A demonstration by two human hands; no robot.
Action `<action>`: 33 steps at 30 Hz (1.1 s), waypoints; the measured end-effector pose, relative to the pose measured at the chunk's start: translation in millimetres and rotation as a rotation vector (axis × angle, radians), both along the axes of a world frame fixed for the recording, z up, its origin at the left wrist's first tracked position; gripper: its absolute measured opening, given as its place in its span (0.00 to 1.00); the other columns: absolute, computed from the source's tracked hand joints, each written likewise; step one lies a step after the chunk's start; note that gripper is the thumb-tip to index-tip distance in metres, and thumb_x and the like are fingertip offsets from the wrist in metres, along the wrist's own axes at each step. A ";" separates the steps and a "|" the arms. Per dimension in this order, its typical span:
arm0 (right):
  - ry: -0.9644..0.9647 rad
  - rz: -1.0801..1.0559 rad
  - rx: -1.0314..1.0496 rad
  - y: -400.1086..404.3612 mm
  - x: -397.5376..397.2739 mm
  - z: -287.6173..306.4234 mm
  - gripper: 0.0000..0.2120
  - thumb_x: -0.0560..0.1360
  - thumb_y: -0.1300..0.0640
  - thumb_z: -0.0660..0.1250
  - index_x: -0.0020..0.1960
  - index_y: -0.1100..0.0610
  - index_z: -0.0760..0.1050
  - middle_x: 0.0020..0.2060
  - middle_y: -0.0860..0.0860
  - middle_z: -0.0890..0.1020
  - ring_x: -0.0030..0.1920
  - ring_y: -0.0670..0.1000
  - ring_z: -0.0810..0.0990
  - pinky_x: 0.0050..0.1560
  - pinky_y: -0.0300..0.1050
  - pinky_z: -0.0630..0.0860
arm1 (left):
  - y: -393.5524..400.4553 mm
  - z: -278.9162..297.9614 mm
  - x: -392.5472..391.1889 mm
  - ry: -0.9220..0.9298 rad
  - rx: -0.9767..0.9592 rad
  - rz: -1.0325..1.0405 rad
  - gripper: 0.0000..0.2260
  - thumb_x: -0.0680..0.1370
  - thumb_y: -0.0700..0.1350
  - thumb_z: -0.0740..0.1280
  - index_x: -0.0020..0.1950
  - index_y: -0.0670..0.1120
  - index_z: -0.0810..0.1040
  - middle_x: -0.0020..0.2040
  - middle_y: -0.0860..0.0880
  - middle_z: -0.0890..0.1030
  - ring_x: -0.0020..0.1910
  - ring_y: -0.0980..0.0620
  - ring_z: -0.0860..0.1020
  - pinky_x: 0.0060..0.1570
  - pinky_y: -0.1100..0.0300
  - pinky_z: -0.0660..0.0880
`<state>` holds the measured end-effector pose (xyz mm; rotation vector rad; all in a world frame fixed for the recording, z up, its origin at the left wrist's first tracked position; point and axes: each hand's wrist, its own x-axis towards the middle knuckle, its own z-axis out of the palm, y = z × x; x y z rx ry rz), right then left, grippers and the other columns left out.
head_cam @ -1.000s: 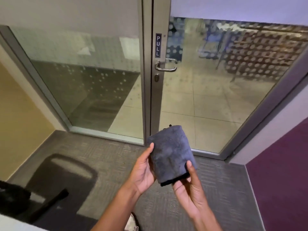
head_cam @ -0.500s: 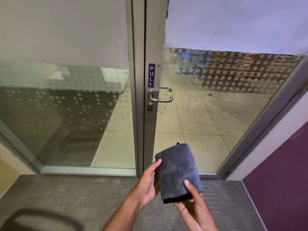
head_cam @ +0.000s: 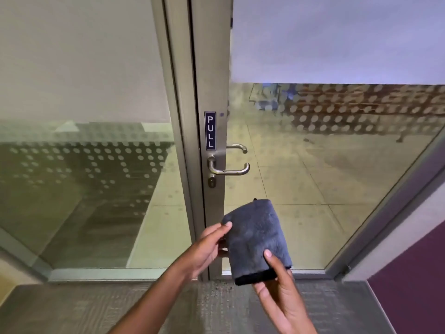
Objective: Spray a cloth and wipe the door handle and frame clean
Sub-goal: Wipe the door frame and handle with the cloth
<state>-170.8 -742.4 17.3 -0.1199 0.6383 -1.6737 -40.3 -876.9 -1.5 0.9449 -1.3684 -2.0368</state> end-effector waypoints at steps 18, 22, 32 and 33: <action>0.858 -0.637 -0.098 -178.6 -6.6 73.6 0.16 0.68 0.53 0.78 0.54 0.49 0.80 0.49 0.47 0.86 0.51 0.47 0.85 0.45 0.37 0.81 | -238.5 234.2 6.1 -0.677 -2.124 0.051 0.15 0.82 0.46 0.62 0.65 0.40 0.77 0.72 0.40 0.74 0.77 0.42 0.66 0.76 0.45 0.62; 1.196 -0.863 -0.057 -230.7 14.9 82.7 0.22 0.67 0.52 0.77 0.58 0.54 0.76 0.51 0.51 0.76 0.51 0.50 0.81 0.49 0.44 0.82 | -277.5 261.4 2.5 -0.794 -2.452 -0.056 0.19 0.83 0.48 0.58 0.69 0.40 0.73 0.77 0.38 0.68 0.78 0.39 0.62 0.76 0.40 0.60; 1.601 -1.089 0.008 -326.1 42.7 71.1 0.34 0.67 0.67 0.72 0.72 0.58 0.70 0.60 0.57 0.71 0.60 0.49 0.76 0.55 0.50 0.79 | -319.2 271.0 -2.0 -0.827 -2.804 -0.103 0.26 0.85 0.53 0.47 0.78 0.39 0.62 0.79 0.36 0.62 0.80 0.38 0.59 0.79 0.43 0.53; 1.623 -1.072 0.032 -331.9 45.3 71.2 0.31 0.68 0.66 0.71 0.71 0.58 0.71 0.60 0.58 0.72 0.59 0.54 0.77 0.56 0.53 0.78 | -320.5 269.5 -2.5 -0.832 -2.809 -0.102 0.26 0.85 0.53 0.47 0.78 0.39 0.62 0.79 0.36 0.62 0.80 0.38 0.58 0.79 0.43 0.53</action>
